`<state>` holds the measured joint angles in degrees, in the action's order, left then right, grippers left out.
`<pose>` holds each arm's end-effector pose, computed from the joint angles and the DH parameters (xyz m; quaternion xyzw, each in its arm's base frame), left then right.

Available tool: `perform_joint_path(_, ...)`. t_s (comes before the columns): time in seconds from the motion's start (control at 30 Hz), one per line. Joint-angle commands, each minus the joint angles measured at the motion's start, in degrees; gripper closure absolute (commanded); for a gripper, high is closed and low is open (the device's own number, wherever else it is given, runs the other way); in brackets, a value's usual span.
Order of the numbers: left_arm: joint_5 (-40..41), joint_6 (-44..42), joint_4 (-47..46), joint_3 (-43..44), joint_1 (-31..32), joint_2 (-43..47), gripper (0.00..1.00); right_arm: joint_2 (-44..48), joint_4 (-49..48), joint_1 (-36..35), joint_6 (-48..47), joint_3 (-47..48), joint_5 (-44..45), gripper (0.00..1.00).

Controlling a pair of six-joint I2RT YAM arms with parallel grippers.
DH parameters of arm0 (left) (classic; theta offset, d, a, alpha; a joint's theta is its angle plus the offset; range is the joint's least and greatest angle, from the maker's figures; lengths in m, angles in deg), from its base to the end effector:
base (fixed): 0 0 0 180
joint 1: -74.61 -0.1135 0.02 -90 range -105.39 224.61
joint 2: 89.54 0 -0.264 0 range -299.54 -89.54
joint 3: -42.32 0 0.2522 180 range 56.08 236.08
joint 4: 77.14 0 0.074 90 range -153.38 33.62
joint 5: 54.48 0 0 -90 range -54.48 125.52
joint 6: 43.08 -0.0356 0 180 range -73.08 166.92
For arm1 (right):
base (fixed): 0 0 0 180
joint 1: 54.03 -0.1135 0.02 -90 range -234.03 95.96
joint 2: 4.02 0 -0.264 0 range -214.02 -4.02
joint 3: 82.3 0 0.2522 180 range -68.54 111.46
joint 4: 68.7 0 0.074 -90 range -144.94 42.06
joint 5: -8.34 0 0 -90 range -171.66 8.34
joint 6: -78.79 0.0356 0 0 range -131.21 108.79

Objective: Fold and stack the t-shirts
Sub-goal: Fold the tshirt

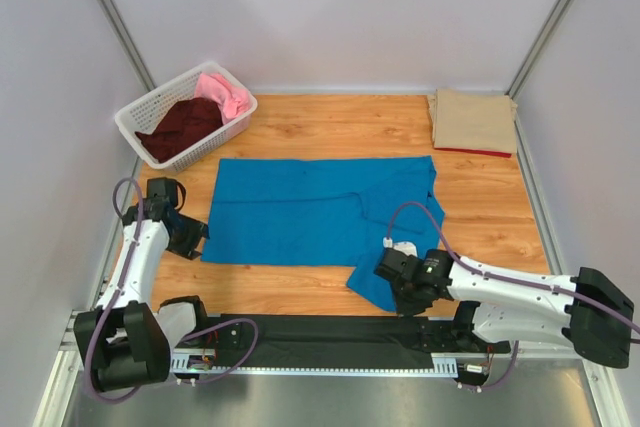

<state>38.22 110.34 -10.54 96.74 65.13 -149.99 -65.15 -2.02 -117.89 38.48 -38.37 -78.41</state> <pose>0.1707 0.0302 0.2121 -0.5900 0.7928 -0.0477 0.1451 0.0658 0.1294 0.1612 -0.1216 0.9907 0.0291 0.0529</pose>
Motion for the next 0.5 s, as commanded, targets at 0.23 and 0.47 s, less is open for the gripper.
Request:
perform_joint_path(0.23,-1.3,4.7,-2.9,-4.0,-0.5,-7.0,0.47,3.1,1.2,-0.2,2.4,4.8,5.5,1.0)
perform_joint_path(0.47,1.5,4.1,-5.8,-3.7,-0.4,-10.7,0.47,3.5,2.5,-0.1,2.3,6.4,7.8,1.0)
